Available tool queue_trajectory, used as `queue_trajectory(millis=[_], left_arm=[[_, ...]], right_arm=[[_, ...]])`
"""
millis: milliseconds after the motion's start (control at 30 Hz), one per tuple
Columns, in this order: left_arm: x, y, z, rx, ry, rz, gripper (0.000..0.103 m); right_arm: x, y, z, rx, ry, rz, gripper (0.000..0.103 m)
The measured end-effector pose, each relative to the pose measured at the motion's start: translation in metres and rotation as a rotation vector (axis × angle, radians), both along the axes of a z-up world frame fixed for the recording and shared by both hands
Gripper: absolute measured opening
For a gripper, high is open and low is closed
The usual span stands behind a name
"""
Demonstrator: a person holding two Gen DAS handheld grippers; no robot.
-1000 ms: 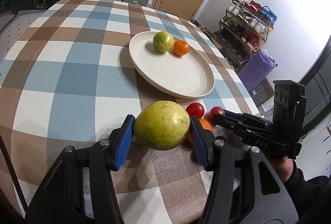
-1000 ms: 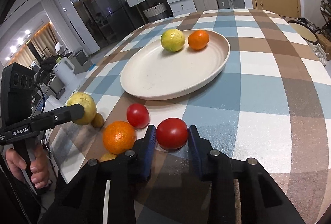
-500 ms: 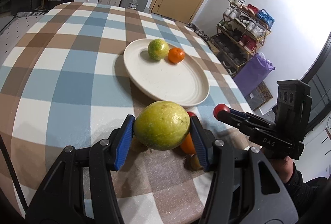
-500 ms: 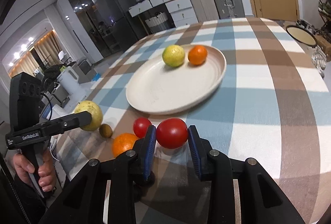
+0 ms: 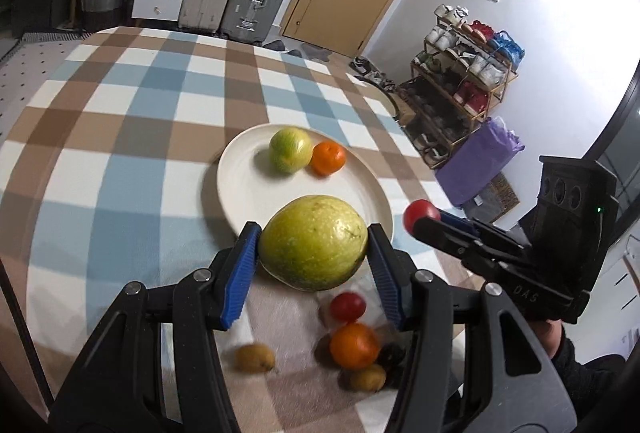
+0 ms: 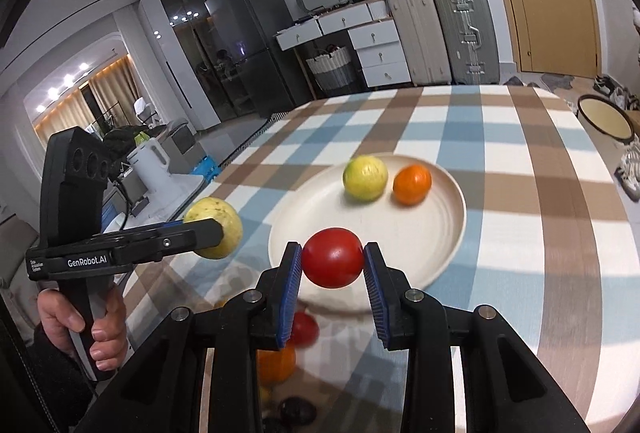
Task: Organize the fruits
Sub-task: 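Carry the green fruit and tomato onto the plate and open both grippers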
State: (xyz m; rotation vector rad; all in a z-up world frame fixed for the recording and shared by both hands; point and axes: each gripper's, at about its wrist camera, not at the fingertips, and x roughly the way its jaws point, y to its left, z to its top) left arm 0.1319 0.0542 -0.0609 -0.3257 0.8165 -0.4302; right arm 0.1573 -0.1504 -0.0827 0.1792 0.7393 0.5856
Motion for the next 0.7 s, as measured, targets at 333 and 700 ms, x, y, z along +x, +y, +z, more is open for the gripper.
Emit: queue_trajectory(millis=[333, 700], left_arm=[[0.059, -0.011, -0.004, 0.079, 0.035, 0.028, 0.051], [0.112, -0.017, -0.038, 0.129, 0.119, 0.025, 0.051]], right_arm=[[0.041, 0.013, 0.003, -0.023, -0.007, 0.023, 0.032], [0.078, 0.023, -0.021, -0.076, 0.041, 0.024, 0.032]])
